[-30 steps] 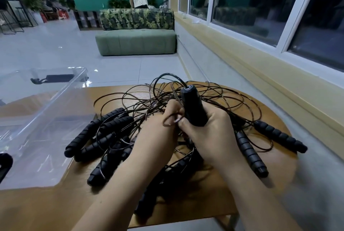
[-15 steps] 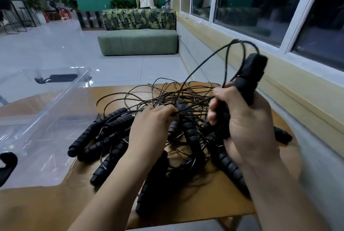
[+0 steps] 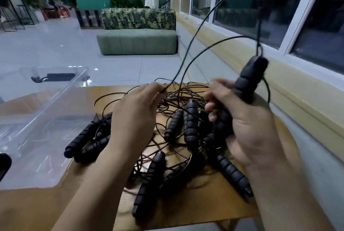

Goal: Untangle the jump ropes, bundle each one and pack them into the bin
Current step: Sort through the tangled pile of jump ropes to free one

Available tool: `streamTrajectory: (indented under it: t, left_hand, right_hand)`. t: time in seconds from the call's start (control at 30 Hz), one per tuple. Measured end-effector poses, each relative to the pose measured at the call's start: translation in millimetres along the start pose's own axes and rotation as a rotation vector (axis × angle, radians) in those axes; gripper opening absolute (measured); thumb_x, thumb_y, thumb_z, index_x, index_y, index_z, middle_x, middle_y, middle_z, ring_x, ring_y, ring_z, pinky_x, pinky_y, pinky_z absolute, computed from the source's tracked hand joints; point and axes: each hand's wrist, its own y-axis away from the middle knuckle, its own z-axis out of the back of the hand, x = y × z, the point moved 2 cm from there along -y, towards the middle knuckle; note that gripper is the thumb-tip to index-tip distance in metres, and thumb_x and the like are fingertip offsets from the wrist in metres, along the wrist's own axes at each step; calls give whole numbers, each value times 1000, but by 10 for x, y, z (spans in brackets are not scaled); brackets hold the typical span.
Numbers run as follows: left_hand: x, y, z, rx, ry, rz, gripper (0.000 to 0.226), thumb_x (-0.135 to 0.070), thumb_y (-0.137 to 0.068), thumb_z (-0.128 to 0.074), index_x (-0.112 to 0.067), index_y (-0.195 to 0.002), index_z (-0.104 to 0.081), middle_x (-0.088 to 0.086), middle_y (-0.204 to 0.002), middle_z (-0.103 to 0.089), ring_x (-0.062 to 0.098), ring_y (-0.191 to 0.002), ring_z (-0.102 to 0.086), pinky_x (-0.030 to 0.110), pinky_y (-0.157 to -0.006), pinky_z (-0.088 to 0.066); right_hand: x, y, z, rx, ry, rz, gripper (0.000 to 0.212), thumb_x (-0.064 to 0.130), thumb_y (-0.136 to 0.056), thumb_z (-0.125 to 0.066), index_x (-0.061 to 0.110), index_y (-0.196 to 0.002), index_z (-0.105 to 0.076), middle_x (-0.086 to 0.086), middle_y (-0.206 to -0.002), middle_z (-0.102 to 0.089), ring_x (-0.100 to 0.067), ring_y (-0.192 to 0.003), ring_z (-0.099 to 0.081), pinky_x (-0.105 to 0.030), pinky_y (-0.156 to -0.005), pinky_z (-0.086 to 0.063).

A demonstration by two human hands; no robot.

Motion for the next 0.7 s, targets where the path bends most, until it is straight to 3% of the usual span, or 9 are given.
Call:
streamTrajectory:
  t: [0.13,0.27,0.43,0.53,0.7]
  left_hand:
    - [-182,70,-78,100,10,-123,18,-35,-107,-57,-28,-113,-73,-11,-99,-67,19,-83,-64,38,-65,-52]
    - [-254,163,-201,168,10,-151,21,-31,-105,-54,-29,-118,-70,-5,-93,-62,24,-79,-60,41,-62,-50]
    - [-190,258,-292,306,267,6,10,-35,-104,-61,-34,-114,-64,-14,-99,-71,9,-92,-69,41,-78,-57]
    - [-83,270,-376,377,252,62,7,-34,-102,-66,-29,-107,-64,-14,-99,-74,6,-88,-67,40,-80,-55]
    - [106,247,-439,354,151,57,6,-30,-101,-70,-29,-103,-65,-14,-94,-70,10,-88,-61,33,-77,-49]
  right_hand:
    - [-227,-6,-65,30,195,-43,31,29,-77,-89,9,-99,-80,-13,-82,-77,-21,-63,-64,-32,-56,-51]
    - [-354,4,-88,10,237,-39,21,27,-88,-88,12,-98,-79,-16,-73,-70,-36,-63,-61,-53,-62,-52]
    - [-285,8,-67,-40,168,-54,15,15,-96,-79,1,-91,-77,-16,-77,-76,-29,-66,-67,-33,-55,-50]
    - [-227,54,-60,-28,128,-65,20,15,-97,-77,-4,-93,-75,-15,-76,-76,-25,-64,-70,-32,-57,-52]
    - [16,122,-18,-84,-22,-30,15,10,-94,-76,5,-80,-72,-12,-70,-72,-20,-56,-65,-25,-52,-51]
